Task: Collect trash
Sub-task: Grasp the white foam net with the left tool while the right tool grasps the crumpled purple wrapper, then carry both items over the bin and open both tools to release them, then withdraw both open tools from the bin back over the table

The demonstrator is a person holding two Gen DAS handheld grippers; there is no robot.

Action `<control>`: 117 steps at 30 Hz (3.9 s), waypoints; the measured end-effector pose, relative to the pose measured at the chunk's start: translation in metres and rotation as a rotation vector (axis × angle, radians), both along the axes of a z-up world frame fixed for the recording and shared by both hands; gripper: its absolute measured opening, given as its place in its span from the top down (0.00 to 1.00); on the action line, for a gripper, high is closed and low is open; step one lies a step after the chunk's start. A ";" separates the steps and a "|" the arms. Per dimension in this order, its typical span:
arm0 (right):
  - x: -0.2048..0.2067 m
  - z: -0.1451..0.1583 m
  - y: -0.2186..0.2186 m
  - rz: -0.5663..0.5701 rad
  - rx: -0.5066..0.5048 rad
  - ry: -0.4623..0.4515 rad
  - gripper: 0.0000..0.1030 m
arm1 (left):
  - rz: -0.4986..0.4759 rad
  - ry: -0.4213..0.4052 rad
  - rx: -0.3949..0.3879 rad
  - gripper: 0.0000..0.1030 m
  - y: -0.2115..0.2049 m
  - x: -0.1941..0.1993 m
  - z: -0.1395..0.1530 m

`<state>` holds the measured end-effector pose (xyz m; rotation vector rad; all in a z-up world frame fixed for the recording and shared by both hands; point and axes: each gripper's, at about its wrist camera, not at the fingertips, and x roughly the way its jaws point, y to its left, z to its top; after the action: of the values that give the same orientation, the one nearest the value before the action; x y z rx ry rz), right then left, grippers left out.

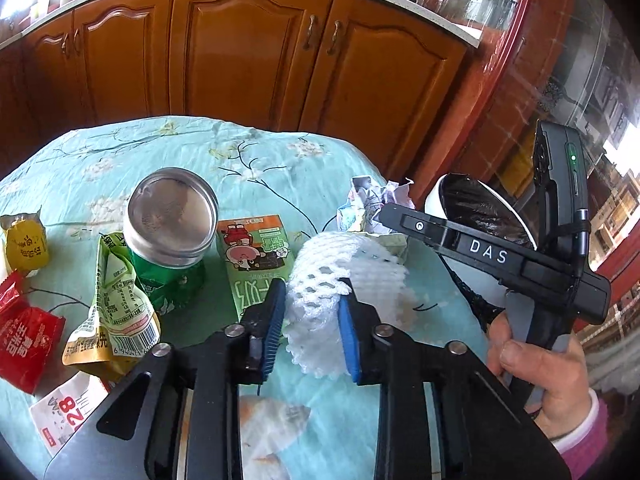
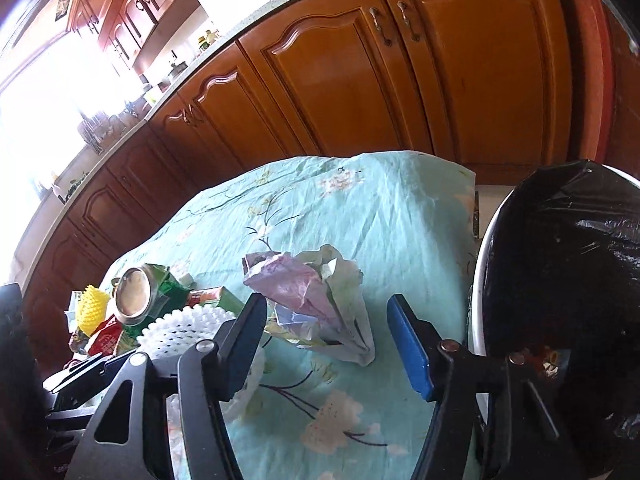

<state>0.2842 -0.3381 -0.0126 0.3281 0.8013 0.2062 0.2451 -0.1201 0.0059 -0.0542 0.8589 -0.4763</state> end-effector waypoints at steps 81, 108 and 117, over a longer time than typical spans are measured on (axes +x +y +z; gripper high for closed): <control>-0.132 0.055 -0.159 -0.361 -0.077 -0.122 0.91 | -0.209 -0.076 0.045 0.92 -0.176 0.010 0.043; -0.102 0.030 -0.181 -0.345 -0.071 -0.032 0.65 | -0.223 -0.003 0.080 0.58 -0.204 0.022 0.016; -0.123 0.032 -0.169 -0.346 -0.019 -0.090 0.37 | -0.158 -0.019 0.001 0.47 -0.159 0.000 0.019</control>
<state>0.1617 -0.5069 0.0197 0.4312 0.6455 -0.1105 0.2453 -0.2791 0.0249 0.0189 0.8485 -0.6241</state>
